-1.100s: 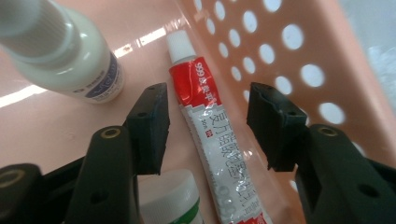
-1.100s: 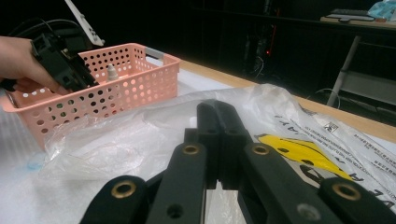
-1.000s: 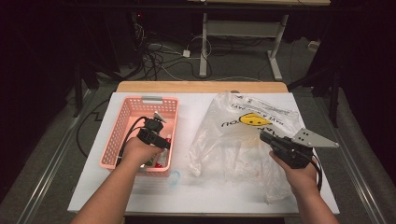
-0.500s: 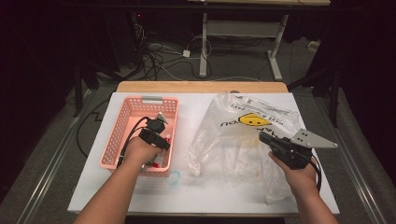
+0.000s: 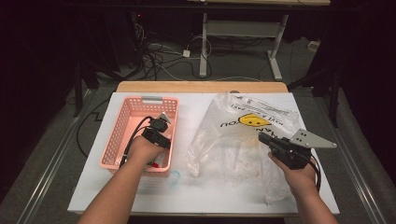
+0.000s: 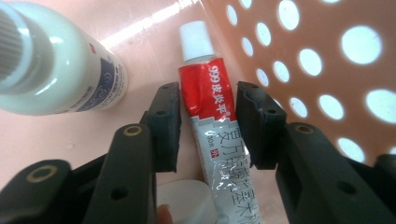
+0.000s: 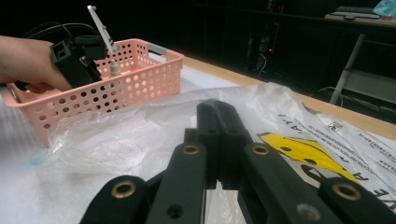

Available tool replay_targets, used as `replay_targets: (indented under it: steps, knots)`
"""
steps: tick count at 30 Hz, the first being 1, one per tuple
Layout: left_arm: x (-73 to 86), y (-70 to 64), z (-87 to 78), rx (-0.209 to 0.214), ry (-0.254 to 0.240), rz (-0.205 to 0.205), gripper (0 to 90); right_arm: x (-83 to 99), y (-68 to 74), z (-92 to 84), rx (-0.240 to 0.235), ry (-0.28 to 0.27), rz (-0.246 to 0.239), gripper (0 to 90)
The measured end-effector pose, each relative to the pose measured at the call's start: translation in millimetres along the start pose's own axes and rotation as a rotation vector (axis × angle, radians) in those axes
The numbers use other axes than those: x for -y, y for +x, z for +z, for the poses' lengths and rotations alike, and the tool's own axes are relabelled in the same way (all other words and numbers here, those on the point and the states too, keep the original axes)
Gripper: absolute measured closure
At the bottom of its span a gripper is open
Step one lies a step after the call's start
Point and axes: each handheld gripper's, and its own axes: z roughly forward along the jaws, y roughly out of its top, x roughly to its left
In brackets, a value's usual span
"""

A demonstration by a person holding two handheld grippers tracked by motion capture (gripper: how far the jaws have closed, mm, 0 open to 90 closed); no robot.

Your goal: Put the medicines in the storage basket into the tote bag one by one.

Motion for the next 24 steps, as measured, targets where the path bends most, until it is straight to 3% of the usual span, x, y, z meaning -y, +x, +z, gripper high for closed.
replay_targets:
  steps: [5,11,18,24]
  knots:
    - [-0.3,-0.6,0.2,0.003,-0.009,0.004,64.2,-0.3,0.8,-0.4,-0.005,0.0,-0.007,90.0]
    - [0.0,2.0,-1.5,0.035,-0.025,-0.026,66.1,-0.2,-0.1,-1.3,-0.007,0.0,-0.006,90.0]
    - [1.4,4.1,-8.7,0.042,-0.083,-0.051,66.7,-0.6,-1.4,-3.1,-0.004,-0.002,-0.004,90.0]
    - [4.3,-0.3,-15.8,0.029,-0.122,-0.04,66.8,-0.9,-2.6,-4.9,0.0,-0.01,0.001,90.0]
